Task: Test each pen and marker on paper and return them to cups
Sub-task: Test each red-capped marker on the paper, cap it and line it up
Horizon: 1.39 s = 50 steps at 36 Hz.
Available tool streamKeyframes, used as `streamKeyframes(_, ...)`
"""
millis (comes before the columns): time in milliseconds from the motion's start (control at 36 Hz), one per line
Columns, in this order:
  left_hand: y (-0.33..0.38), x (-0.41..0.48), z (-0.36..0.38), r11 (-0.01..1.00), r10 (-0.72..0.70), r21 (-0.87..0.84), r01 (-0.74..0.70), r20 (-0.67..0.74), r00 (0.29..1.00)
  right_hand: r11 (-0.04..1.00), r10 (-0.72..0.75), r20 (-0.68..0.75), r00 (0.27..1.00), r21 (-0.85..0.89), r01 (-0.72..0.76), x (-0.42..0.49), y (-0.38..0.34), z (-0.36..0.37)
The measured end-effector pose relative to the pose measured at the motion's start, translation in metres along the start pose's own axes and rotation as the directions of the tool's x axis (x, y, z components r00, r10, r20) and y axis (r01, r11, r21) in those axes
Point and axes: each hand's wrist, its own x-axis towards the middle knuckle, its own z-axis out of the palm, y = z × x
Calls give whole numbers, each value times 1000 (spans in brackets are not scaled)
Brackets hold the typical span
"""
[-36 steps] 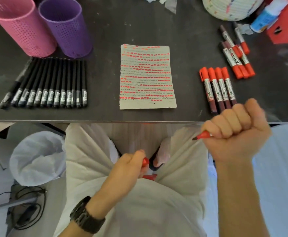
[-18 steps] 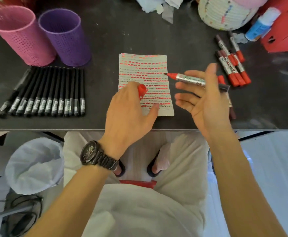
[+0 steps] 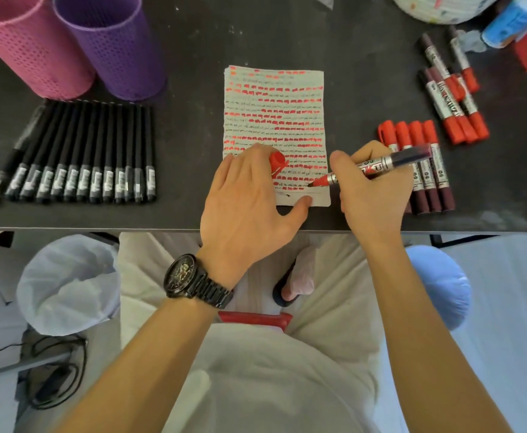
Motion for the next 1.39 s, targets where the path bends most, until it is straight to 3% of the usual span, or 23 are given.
streamKeyframes(833,-2,-1,2,1000,-11,9,11,-5,1000,984,-72,-16,997,-163,68,3,4,5)
streamKeyframes(1389,-1,-1,1,1000,-16,-1,16,10,1000,985,-109,9,994,-135,109,4,6,3)
